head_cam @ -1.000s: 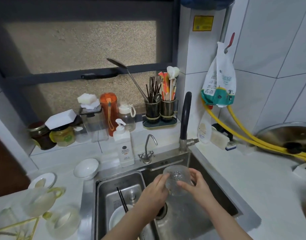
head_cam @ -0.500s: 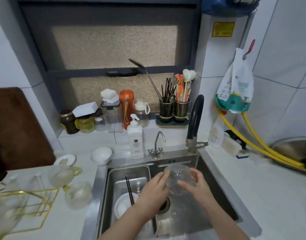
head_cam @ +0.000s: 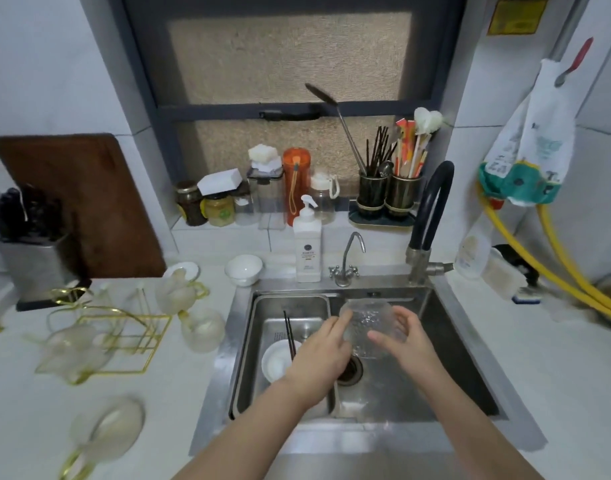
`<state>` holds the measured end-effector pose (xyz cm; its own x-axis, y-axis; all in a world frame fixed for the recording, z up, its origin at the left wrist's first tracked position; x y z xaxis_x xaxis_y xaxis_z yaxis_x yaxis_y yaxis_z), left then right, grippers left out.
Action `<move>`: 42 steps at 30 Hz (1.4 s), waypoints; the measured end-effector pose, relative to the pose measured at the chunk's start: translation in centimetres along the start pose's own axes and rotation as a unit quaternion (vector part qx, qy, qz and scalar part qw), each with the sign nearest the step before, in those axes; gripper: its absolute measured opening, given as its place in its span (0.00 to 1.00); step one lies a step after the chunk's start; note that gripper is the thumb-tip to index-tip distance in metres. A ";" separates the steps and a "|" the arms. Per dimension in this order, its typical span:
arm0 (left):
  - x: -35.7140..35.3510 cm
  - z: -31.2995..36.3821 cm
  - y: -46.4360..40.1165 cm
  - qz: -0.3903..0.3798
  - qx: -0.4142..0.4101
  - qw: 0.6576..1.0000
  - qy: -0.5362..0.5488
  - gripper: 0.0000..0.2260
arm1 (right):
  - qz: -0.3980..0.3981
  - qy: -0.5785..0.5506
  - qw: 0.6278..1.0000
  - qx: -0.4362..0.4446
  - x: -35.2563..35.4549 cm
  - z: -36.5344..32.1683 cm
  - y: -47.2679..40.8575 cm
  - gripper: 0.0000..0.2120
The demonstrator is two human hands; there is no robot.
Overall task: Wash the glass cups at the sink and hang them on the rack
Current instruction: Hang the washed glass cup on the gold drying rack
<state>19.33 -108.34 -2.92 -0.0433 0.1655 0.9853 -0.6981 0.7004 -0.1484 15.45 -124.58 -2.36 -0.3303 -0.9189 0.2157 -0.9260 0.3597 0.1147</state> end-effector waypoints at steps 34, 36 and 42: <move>10.1 -33.0 23.2 0.159 0.188 0.960 0.131 0.39 | -0.178 -0.001 0.976 0.126 -41.2 -11.9 3.7 0.39; 10.5 -34.0 23.9 0.172 0.211 0.952 0.141 0.38 | -0.191 0.002 0.973 0.131 -42.8 -12.3 3.5 0.40; 11.4 -36.6 25.5 0.220 0.285 0.922 0.143 0.35 | -0.250 0.015 0.957 0.143 -47.0 -13.2 2.5 0.39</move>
<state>27.23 -63.22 1.37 -0.2783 0.5792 0.7662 -0.9238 0.0570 -0.3786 31.06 -78.33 0.64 0.1697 -0.9581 0.2308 -0.9804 -0.1878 -0.0588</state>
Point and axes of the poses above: each hand's wrist, its own y-axis away from the middle knuckle, its own x-axis out of the back of the hand, z = x × y, the point moved 2 cm from there along -y, towards the middle knuckle, and after that the axes turned 2 degrees about -x, right-handed, at the moved point
